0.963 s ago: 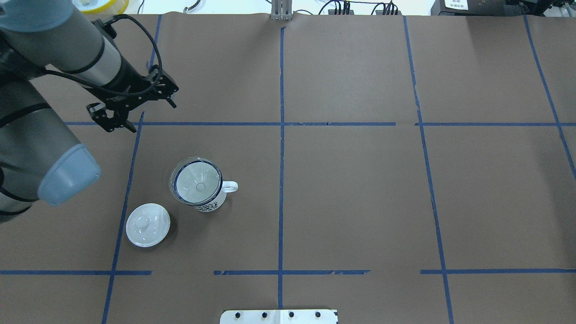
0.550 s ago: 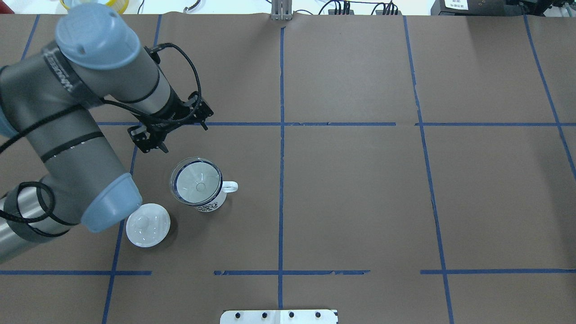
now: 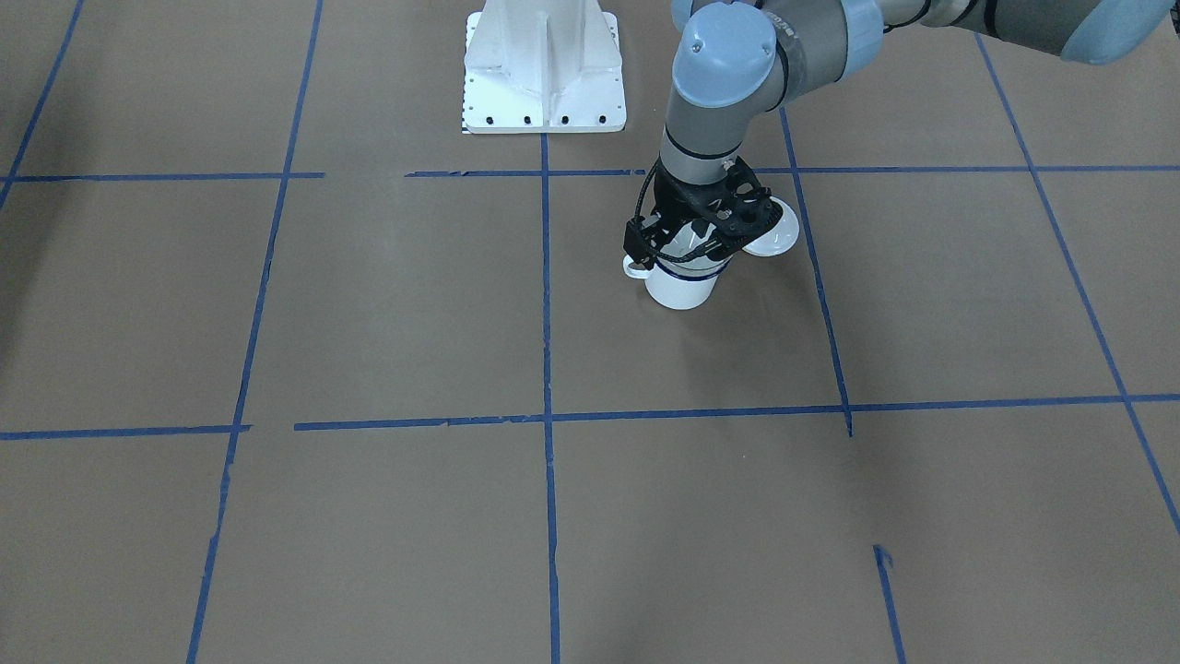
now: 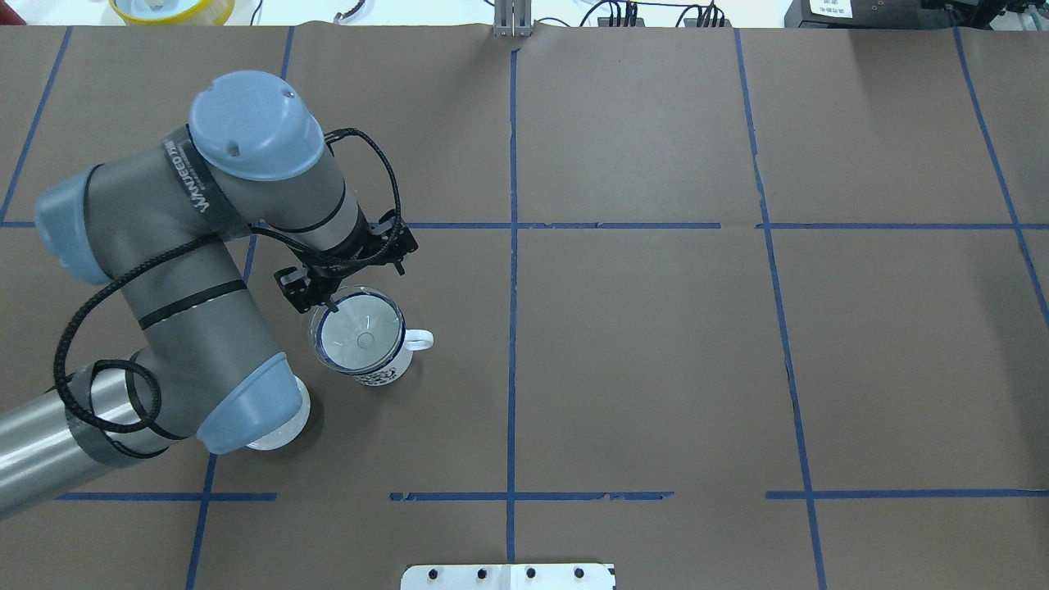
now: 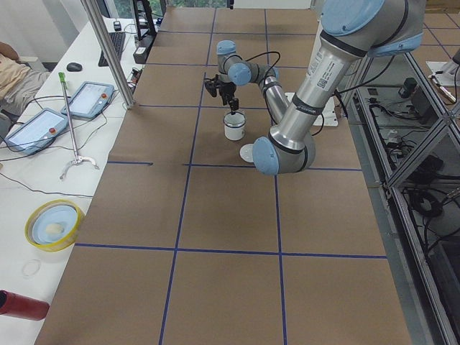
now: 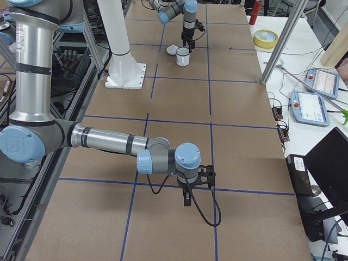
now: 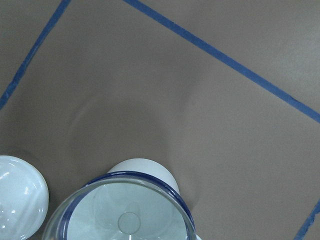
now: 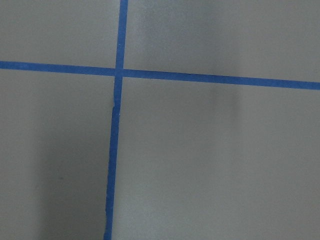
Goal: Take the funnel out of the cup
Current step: 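Reach the left gripper down to the glass funnel in the mug and grasp it, then lift the glass funnel up out of the mug with the left gripper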
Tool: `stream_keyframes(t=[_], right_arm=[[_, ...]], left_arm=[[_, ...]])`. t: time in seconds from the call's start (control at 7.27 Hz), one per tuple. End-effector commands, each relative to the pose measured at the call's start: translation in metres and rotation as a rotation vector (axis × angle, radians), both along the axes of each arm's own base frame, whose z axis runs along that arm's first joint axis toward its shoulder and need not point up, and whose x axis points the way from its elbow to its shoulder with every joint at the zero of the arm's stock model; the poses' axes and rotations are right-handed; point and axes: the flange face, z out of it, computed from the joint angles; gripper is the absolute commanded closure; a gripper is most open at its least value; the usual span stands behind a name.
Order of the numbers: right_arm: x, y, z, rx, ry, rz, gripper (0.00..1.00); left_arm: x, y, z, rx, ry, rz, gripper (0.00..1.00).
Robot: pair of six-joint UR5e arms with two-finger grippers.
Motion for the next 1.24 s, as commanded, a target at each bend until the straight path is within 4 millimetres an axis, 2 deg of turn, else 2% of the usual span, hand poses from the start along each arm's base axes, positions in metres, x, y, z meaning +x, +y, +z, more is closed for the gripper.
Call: stream_keyframes(t=[0.0,0.14,0.28,0.41,0.55,0.69,0.96,1.1], right_arm=[[0.0,0.0,0.0,-0.001,0.0,0.0,0.0],[0.0,0.0,0.0,-0.001,0.0,0.0,0.0],[0.0,0.0,0.0,-0.001,0.0,0.0,0.0],[0.0,0.0,0.001,-0.001,0.001,0.0,0.0],[0.0,0.0,0.001,-0.001,0.002,0.0,0.0],[0.0,0.0,0.001,-0.001,0.002,0.0,0.0],[0.0,0.0,0.0,0.001,0.0,0.0,0.0],[0.0,0.0,0.0,-0.001,0.0,0.0,0.0]], left_arm=[[0.011,0.001,0.003,0.002,-0.006,0.007,0.22],[0.012,0.002,0.003,0.002,-0.006,0.009,0.42],[0.014,0.005,0.003,0.002,-0.006,0.013,0.66],[0.011,0.006,-0.002,0.01,0.004,0.012,1.0],[0.009,0.007,-0.007,0.015,0.011,0.011,1.0],[0.0,0.007,-0.024,0.031,0.031,0.005,1.0],[-0.052,-0.001,-0.087,0.081,-0.036,-0.011,1.0],[-0.06,-0.004,-0.102,0.089,-0.04,-0.013,1.0]])
